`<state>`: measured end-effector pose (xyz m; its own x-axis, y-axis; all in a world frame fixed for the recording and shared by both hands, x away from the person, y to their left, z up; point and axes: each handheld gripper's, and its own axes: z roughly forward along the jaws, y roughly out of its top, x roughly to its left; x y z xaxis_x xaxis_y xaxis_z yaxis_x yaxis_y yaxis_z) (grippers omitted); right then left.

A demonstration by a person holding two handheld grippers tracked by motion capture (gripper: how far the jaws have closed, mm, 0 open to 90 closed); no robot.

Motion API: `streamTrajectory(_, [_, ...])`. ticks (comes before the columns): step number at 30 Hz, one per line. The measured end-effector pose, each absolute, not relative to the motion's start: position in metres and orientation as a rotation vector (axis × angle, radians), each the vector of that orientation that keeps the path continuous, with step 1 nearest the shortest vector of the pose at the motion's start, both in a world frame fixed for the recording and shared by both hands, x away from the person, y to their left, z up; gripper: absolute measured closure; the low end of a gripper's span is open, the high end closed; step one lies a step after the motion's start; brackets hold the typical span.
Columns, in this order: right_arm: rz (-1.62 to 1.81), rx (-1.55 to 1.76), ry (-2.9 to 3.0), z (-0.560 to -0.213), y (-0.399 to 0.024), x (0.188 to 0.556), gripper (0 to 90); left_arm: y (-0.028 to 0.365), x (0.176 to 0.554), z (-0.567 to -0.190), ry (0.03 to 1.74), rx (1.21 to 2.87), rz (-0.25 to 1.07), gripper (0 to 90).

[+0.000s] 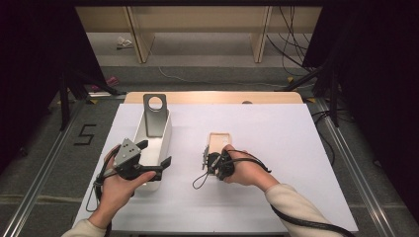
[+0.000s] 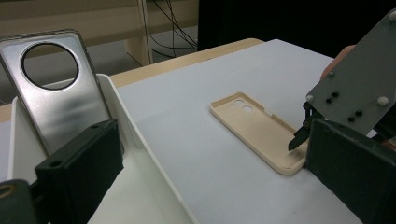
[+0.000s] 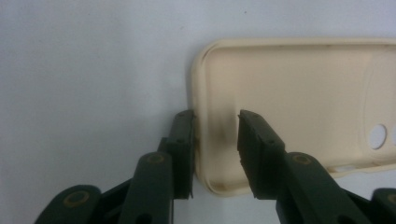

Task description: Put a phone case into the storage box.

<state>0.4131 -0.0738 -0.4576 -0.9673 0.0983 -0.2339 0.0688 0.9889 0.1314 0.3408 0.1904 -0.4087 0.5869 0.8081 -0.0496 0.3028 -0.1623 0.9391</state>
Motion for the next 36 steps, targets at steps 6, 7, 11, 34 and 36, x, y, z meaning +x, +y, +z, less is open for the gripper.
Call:
streamTrajectory(6, [0.155,0.083,2.904,-0.4587,-0.0709,0.4094,79.6,0.1905,0.3408,-0.4085,0.921,1.731,0.582,3.6])
streamTrajectory(7, [0.153,0.083,2.903,-0.4587,-0.0707,0.4093,80.2,0.1905,0.3407,-0.4086,0.922,1.731,0.581,3.6])
streamTrajectory(11, [0.152,0.075,2.9,-0.4591,-0.0703,0.4078,83.3,0.1908,0.3408,-0.4087,0.922,1.731,0.582,3.6])
streamTrajectory(34, [0.215,0.102,2.917,-0.457,-0.0759,0.4048,87.7,0.192,0.3413,-0.4096,0.925,1.732,0.583,4.8])
streamTrajectory(36, [0.243,0.098,2.914,-0.4557,-0.0778,0.4044,87.7,0.1921,0.3413,-0.4096,0.925,1.732,0.584,4.9])
